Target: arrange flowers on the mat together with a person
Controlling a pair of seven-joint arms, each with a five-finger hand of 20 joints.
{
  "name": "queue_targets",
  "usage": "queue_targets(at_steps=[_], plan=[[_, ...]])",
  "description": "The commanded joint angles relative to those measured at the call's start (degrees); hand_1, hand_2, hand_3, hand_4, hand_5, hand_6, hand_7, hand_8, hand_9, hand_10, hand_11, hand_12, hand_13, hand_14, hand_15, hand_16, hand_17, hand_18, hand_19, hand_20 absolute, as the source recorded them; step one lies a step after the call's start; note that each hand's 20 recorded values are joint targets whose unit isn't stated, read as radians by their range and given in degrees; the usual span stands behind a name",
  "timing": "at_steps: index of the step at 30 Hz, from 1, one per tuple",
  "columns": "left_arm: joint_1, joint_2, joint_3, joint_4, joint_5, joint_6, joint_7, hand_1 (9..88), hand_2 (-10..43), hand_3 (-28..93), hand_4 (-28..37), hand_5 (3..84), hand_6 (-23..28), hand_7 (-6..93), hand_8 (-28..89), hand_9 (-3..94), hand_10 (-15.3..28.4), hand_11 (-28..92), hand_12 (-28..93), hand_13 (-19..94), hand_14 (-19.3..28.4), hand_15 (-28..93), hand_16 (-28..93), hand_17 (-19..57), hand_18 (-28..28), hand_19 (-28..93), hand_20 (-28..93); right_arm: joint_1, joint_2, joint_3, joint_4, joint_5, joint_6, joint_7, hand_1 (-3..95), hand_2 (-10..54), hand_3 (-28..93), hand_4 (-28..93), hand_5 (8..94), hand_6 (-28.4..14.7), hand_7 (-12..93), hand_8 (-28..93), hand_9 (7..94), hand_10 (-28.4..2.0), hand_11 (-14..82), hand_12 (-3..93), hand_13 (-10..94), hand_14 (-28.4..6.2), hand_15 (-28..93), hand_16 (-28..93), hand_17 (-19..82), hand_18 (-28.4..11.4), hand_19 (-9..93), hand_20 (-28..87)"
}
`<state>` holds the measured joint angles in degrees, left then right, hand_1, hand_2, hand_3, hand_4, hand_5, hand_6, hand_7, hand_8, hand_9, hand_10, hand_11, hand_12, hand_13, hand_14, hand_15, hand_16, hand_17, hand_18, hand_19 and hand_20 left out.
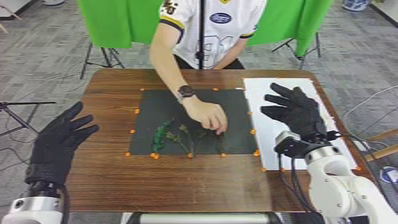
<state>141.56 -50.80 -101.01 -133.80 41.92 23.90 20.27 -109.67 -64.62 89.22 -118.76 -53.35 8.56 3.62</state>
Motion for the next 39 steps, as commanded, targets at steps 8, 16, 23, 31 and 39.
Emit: queue_targets(at_steps=[8,16,23,31,39], plan=[[0.83,-0.25,0.18,-0.01,0.01,-0.05,-0.33,18.9,5.5,79,-28.3,35.3,6.3,13.0,-10,33.3,18.4,26,9,24,26.5,56,-11,-8.9,22.4,50,11,-1.19,-0.08,0.57,0.12,-0.51,-0.29,0.73,16.9,10.5,74,-26,50.2,-1.4,13,-11,49.2,-17.4,13.2,14.2,39,-22.2,44,10,7,-26.6,48,16],[0.49,-0.50,0.43,0.02,0.50,-0.31,-0.80,19.0,5.6,79,-28.3,35.3,6.4,13.0,-10,33.3,18.6,26,10,25,26.5,56,-11,-9.0,22.3,50,11,-1.23,0.12,0.69,0.03,-0.96,0.26,0.78,17.0,10.4,74,-26,50.3,-1.4,13,-11,49.4,-17.5,13.3,14.1,39,-22.1,45,10,7,-26.5,48,16],[0.41,-0.43,0.73,0.02,0.45,-0.21,-0.49,19.0,5.6,79,-28.3,35.3,6.4,13.1,-10,33.4,18.6,26,10,25,26.6,56,-11,-9.0,22.3,51,11,-1.23,0.29,0.75,0.10,-1.24,0.42,0.46,17.3,10.2,75,-26,50.4,-1.5,13,-11,50.6,-17.9,14.6,14.4,40,-21.8,47,10,9,-26.0,50,17],[-0.18,-0.74,0.76,0.16,0.81,-0.56,-1.15,19.1,5.6,79,-28.3,35.2,6.3,13.1,-10,33.5,18.6,26,10,25,26.5,56,-11,-9.0,22.3,51,11,-0.86,0.38,0.61,0.11,-1.26,0.90,0.45,17.4,10.1,75,-26,50.5,-1.5,13,-11,50.7,-17.8,14.8,14.3,41,-21.6,49,10,9,-26.0,51,17],[0.09,-0.71,0.87,0.04,0.78,-0.45,-0.95,19.1,5.6,79,-28.3,35.1,6.3,13.2,-10,33.7,18.7,26,10,25,26.6,56,-11,-9.0,22.3,51,11,-0.88,0.42,0.82,0.09,-2.82,1.08,0.60,17.8,9.9,74,-26,50.5,-1.6,13,-11,50.7,-17.9,14.8,14.3,43,-21.2,51,10,10,-26.0,53,17]])
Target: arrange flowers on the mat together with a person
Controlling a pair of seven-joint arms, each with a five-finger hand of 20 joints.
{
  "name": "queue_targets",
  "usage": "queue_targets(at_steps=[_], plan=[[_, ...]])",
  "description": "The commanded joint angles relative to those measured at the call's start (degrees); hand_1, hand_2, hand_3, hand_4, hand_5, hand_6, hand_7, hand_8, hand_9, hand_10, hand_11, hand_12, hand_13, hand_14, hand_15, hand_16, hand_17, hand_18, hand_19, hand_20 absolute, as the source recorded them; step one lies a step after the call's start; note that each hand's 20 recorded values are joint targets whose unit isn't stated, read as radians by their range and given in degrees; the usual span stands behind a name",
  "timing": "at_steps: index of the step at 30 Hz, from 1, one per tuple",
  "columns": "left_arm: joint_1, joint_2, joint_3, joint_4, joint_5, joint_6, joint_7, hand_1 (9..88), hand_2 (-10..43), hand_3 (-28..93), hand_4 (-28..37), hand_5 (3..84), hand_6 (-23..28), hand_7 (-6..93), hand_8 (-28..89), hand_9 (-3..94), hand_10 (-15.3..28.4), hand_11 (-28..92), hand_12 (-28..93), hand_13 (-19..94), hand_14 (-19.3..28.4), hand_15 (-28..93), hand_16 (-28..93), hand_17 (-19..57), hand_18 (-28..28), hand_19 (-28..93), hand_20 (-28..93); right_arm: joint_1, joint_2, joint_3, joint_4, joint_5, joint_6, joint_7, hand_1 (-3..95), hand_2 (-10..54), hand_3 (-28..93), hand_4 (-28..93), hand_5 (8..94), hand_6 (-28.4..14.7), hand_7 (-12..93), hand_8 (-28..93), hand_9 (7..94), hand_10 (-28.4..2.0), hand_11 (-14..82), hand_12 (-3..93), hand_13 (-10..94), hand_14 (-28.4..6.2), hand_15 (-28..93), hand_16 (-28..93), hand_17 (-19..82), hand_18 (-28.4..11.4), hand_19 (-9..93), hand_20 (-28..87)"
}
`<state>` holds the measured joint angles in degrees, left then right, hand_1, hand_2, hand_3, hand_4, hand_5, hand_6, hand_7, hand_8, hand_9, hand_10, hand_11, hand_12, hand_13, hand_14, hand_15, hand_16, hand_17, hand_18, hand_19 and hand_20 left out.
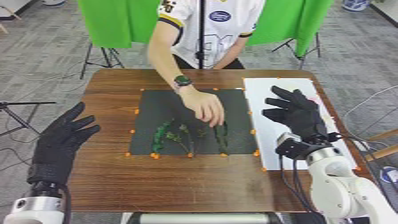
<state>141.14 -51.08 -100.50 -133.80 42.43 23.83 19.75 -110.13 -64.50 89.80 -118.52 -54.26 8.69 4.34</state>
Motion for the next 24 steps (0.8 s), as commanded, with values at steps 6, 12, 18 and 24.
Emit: queue_targets(at_steps=[6,12,18,24], plan=[[0.42,-0.47,0.40,-0.06,0.35,-0.41,-0.47,19.2,5.6,79,-28.3,35.1,6.3,13.2,-10,33.9,18.9,27,10,25,26.5,57,-11,-9.0,22.3,51,11,0.55,1.32,-0.07,-0.04,-4.49,2.19,0.63,18.0,9.7,75,-25,50.6,-1.7,13,-11,51.0,-18.1,15.0,14.3,44,-21.2,53,10,11,-26.1,54,17],[0.94,-0.29,0.40,-0.33,0.32,-0.27,-0.17,19.1,5.5,79,-28.3,35.1,6.3,13.2,-10,33.9,19.0,27,10,25,26.6,57,-11,-9.0,22.3,51,11,1.25,3.09,-0.12,-0.02,-8.85,4.85,2.46,18.5,9.5,74,-25,50.8,-1.7,13,-11,51.0,-18.2,15.0,14.3,45,-20.9,56,9,12,-26.1,56,18],[0.85,-0.10,0.55,-0.35,0.26,-0.16,-0.10,19.3,5.5,79,-28.3,35.1,6.4,13.2,-10,34.1,19.1,27,10,25,26.5,57,-11,-8.9,22.2,51,11,2.29,5.32,-0.49,0.37,-20.14,6.51,8.04,20.4,8.0,74,-25,50.9,-1.8,13,-11,50.3,-18.5,15.2,14.2,47,-20.5,58,9,14,-26.3,58,18],[1.04,-0.13,0.46,-0.45,0.24,-0.03,-0.20,19.9,5.5,79,-28.3,35.1,6.3,13.4,-10,34.1,19.0,27,10,25,26.5,57,-11,-9.0,22.2,51,11,8.64,7.99,-5.31,4.14,-34.19,4.85,15.10,20.9,7.0,72,-25,48.4,-1.5,13,-11,47.5,-17.4,13.8,14.1,47,-20.2,59,9,15,-26.4,60,18]])
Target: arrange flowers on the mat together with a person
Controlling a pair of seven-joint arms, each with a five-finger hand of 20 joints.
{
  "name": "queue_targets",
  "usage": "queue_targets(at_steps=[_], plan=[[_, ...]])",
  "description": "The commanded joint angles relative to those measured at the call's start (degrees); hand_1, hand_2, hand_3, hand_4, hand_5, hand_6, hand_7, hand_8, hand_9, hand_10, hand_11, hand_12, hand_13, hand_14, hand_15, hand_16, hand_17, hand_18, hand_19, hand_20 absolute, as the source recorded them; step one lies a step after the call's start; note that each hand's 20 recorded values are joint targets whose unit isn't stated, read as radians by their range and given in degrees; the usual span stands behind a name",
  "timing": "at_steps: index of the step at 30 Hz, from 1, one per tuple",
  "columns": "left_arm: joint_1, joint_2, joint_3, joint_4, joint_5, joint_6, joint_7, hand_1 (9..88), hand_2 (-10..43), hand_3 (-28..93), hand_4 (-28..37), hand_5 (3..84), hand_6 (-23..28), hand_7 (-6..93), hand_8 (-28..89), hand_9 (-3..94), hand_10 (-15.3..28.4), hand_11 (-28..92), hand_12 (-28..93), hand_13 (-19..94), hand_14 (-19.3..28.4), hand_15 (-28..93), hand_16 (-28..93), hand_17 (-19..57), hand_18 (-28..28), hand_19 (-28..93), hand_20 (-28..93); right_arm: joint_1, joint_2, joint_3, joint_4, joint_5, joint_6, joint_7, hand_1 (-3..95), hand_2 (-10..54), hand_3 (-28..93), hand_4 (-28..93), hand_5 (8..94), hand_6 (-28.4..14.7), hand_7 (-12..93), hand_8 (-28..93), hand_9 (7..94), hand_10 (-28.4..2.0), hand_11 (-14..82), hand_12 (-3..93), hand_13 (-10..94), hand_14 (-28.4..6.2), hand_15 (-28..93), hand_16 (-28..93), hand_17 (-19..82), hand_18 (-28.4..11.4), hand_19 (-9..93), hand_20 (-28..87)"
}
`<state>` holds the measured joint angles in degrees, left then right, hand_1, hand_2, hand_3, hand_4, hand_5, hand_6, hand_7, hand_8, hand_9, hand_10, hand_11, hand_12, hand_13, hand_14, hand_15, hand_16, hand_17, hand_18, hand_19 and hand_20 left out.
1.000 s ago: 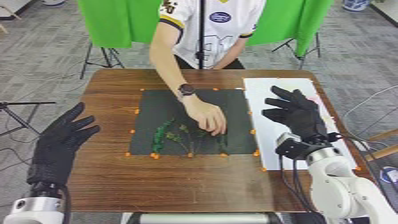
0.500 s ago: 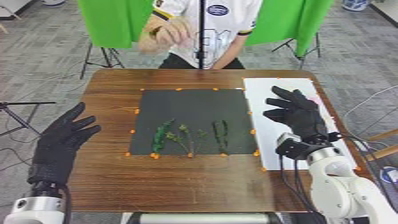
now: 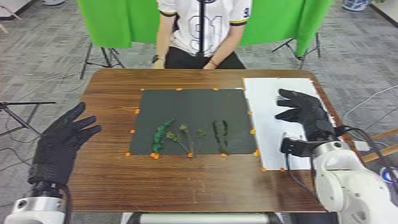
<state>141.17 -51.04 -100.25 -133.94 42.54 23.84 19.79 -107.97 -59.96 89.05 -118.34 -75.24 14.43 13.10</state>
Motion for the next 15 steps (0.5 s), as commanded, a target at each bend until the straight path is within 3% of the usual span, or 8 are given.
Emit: queue_targets(at_steps=[1,15], plan=[[1.09,-0.05,0.23,-0.32,0.08,0.02,-0.05,20.0,5.4,79,-28.3,35.1,6.4,13.4,-10,34.1,19.0,27,10,25,26.4,57,-11,-9.0,22.2,51,11,6.49,3.74,-4.66,4.28,-16.61,-1.73,7.22,21.0,6.6,72,-25,47.8,-1.2,12,-11,47.0,-17.3,13.5,14.1,47,-20.2,59,9,15,-26.5,60,18],[0.74,-0.04,0.29,-0.42,0.18,-0.05,-0.47,21.1,5.2,80,-28.3,35.2,6.7,13.7,-10,34.1,19.1,27,10,25,26.5,57,-11,-8.9,22.2,51,11,10.21,7.15,-10.85,8.55,-43.83,-9.25,16.87,24.8,2.6,74,-24,45.4,0.6,14,-11,44.9,-15.2,12.5,14.7,50,-17.6,59,8,19,-25.9,63,17]])
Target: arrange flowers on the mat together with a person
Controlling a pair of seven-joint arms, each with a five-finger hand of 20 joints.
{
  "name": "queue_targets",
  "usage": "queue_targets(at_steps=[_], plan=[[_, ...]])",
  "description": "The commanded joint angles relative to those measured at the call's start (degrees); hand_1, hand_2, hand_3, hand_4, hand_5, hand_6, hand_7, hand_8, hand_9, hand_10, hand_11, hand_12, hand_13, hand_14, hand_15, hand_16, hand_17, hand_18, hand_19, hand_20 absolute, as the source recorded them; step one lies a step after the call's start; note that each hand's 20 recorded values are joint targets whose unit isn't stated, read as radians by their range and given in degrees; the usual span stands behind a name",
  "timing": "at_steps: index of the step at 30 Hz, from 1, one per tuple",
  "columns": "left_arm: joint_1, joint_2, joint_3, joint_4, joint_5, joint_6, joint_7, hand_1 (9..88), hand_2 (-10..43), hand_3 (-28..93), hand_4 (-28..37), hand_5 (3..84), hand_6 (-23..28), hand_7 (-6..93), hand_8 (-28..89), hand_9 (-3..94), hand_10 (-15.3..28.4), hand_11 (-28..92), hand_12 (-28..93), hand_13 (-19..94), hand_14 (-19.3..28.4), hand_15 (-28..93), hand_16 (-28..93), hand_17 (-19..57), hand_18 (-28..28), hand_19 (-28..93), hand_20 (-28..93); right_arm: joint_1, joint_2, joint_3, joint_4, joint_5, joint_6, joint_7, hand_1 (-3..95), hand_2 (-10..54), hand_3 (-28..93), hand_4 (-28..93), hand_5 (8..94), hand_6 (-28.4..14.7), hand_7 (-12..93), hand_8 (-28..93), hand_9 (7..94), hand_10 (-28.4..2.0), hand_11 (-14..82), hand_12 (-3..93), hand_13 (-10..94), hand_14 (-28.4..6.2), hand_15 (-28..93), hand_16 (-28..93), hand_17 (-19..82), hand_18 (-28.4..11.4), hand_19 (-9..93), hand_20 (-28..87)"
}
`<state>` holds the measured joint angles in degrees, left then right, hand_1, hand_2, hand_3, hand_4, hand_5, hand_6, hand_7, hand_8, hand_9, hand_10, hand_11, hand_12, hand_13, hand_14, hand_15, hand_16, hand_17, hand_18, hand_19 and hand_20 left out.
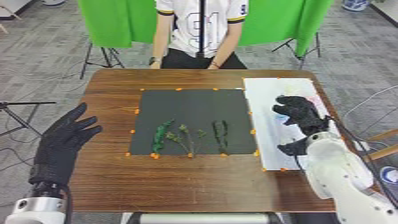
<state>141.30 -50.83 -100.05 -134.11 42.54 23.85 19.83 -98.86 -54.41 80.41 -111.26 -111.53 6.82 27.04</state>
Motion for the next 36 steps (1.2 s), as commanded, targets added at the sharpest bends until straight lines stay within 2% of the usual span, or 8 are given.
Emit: queue_targets(at_steps=[1,9,16,21,22,25,26,36], plan=[[0.63,-0.33,0.02,-0.29,0.21,-0.08,-0.70,21.1,5.1,80,-28.3,35.2,6.7,13.8,-10,34.2,19.0,27,10,25,26.5,57,-11,-8.9,22.3,51,11,1.36,1.66,-2.55,1.82,-8.18,-2.36,2.99,25.0,2.4,74,-24,45.6,0.7,14,-11,45.0,-15.3,12.4,14.7,50,-17.4,59,8,19,-25.8,63,17],[0.57,-0.14,0.16,-0.28,0.15,0.08,-0.28,21.3,5.0,80,-28.3,35.3,6.9,14.1,-10,34.2,19.0,28,10,25,26.5,57,-11,-8.9,22.2,51,11,6.33,4.74,-9.41,6.25,-16.78,-5.15,5.37,28.0,0.4,75,-24,45.7,1.3,15,-12,45.1,-14.9,12.3,14.8,52,-15.9,60,9,20,-24.6,63,16],[-0.06,-0.32,0.19,-0.19,0.31,-0.32,-1.07,21.3,5.1,80,-28.3,35.5,7.0,14.4,-10,34.3,19.1,28,10,25,26.5,57,-11,-8.9,22.2,51,11,10.59,6.30,-15.67,9.31,-21.65,-6.52,7.99,32.1,-2.4,77,-25,47.7,2.7,17,-13,47.5,-14.2,14.0,15.1,54,-13.2,59,9,21,-23.0,63,14],[0.10,-0.26,0.01,-0.24,0.34,-0.32,-0.89,21.3,5.0,80,-28.3,35.5,7.1,14.3,-10,34.3,19.2,28,10,25,26.5,57,-11,-8.9,22.2,51,11,13.00,7.06,-21.40,11.63,-27.60,-1.51,11.45,42.1,-5.6,75,-27,57.3,5.0,20,-15,59.8,-11.3,19.2,14.8,63,-9.1,56,10,27,-20.2,64,12],[0.05,-0.33,-0.05,-0.26,0.36,-0.39,-1.03,21.3,5.0,80,-28.3,35.5,7.1,14.3,-10,34.3,19.2,28,10,25,26.5,57,-11,-8.9,22.2,51,11,13.38,7.20,-22.27,11.94,-28.24,-1.13,12.08,46.3,-7.1,71,-28,61.5,4.8,21,-9,64.9,-10.0,19.9,15.8,66,-7.7,53,13,29,-19.1,65,11],[-0.22,-0.40,-0.13,-0.21,0.55,-0.72,-1.32,21.3,5.0,80,-28.3,35.5,7.2,14.3,-10,34.3,19.1,28,10,25,26.5,57,-11,-8.9,22.2,51,11,13.91,7.30,-23.75,12.65,-29.20,0.27,13.88,55.8,-9.3,65,-28,72.4,5.4,23,-3,79.8,-5.9,9.0,29.2,73,-2.3,45,26,34,-16.7,68,9],[0.25,-0.17,-0.03,-0.37,0.27,-0.26,-0.60,21.3,5.0,80,-28.3,35.6,7.1,14.3,-10,34.3,19.1,28,10,25,26.5,57,-11,-8.9,22.2,51,11,14.29,7.32,-24.29,13.09,-29.68,0.95,13.90,57.3,-9.4,64,-28,74.8,5.5,23,-2,82.5,-5.3,8.3,31.0,75,-1.0,44,28,35,-15.9,68,9],[0.26,0.21,-0.58,-1.01,0.41,-0.47,-0.61,21.3,5.1,80,-28.3,35.5,7.1,14.4,-10,34.3,19.3,28,10,25,26.5,57,-11,-8.9,22.2,51,11,14.11,8.15,-24.75,11.46,-31.83,6.74,14.73,62.1,-9.5,63,-28,80.4,5.7,24,0,88.7,-3.4,11.2,35.9,80,1.5,45,31,38,-12.0,72,8]])
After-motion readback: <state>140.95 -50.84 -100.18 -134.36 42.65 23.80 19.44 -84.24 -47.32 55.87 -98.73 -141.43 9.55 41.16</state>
